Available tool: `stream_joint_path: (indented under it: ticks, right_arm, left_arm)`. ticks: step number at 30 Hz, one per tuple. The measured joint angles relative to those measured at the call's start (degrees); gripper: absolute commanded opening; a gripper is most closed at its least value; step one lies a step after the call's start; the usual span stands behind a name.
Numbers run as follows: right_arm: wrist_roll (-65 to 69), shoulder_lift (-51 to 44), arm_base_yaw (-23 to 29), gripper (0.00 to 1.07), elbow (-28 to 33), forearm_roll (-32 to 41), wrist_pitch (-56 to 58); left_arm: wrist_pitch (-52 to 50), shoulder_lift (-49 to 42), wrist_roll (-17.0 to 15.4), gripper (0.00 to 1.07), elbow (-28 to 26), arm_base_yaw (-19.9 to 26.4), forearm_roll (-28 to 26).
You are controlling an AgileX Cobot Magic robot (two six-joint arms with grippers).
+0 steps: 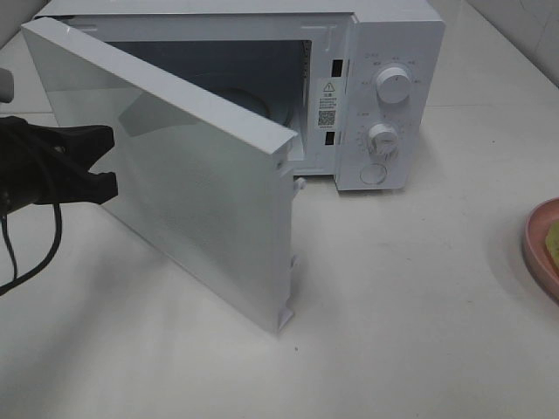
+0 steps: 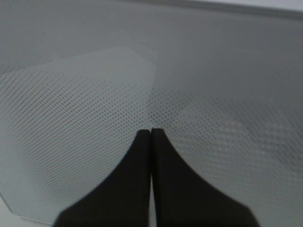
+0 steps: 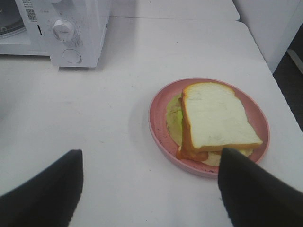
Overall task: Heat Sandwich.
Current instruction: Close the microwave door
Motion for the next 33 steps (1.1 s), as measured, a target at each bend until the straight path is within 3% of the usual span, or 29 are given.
stream_joint_path:
  ticks: [12, 18, 33]
  right_arm:
    - [0.0, 0.0, 0.0, 0.75, 0.0, 0.0, 0.0]
    - [0.0, 0.0, 0.0, 0.75, 0.0, 0.0, 0.0]
    - [0.0, 0.0, 0.0, 0.75, 0.0, 0.0, 0.0]
  left_arm:
    - [1.7, 4.0, 5.0, 0.00, -4.5, -8.2, -10.6]
    - [4.5, 7.2, 6.8, 0.00, -9.8, -12.0, -15.6]
    - [11.7, 14.8, 8.3, 0.00, -24.9, -17.1, -18.4]
